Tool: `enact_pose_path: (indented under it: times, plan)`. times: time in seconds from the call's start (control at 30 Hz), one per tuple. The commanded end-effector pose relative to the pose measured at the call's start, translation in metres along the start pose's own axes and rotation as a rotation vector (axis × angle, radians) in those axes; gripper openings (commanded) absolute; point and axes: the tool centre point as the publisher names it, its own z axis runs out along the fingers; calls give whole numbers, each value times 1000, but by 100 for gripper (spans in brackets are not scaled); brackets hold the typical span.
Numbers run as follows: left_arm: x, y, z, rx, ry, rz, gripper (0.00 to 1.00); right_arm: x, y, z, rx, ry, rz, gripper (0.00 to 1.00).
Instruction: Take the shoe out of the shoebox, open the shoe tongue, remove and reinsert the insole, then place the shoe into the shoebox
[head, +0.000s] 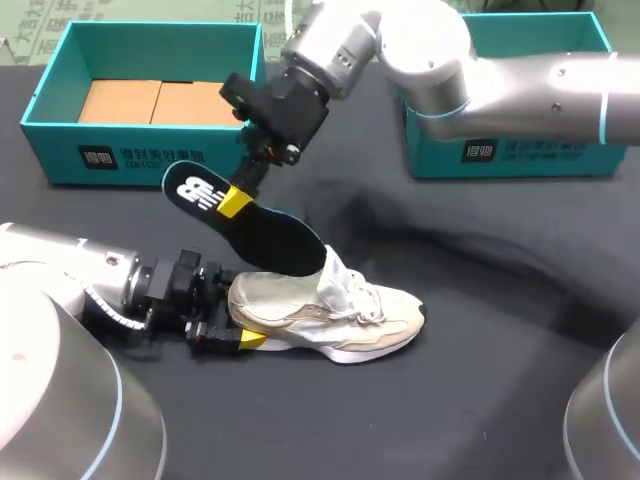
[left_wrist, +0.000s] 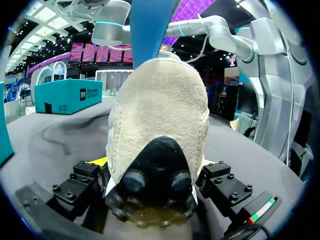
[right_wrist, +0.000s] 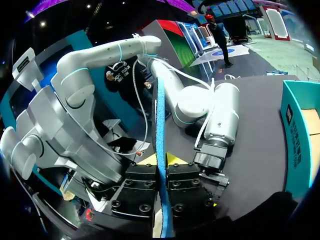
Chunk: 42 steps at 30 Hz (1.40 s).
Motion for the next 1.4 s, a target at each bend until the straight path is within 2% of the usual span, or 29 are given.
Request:
enact_pose_path:
  times: [0.03, 0.33, 0.5, 0.67, 0.8, 1.23, 1.3, 1.4]
  plan:
    - [0, 1, 1, -1, -1, 0, 0, 27, -13, -3, -43, -84, -3, 0]
    - [0, 1, 1, -1, -1, 0, 0, 27, -13, -3, -43, -84, -3, 0]
    - [0, 1, 1, -1, -1, 0, 0, 42, 17, -27, -113, -157, -72, 0]
    - [0, 1, 1, -1, -1, 0, 0, 67, 28, -43, -237, -227, -97, 0]
    - [0, 1, 1, -1, -1, 0, 0, 91, 24, -57, -447, -244, -108, 0]
    - [0, 1, 1, -1, -1, 0, 0, 91, 24, -57, -447, -244, -108, 0]
    - [0, 1, 1, -1, -1, 0, 0, 94, 25, -65, -476, -273, -94, 0]
    - [0, 1, 1, -1, -1, 0, 0, 109, 18, -80, -518, -327, -31, 0]
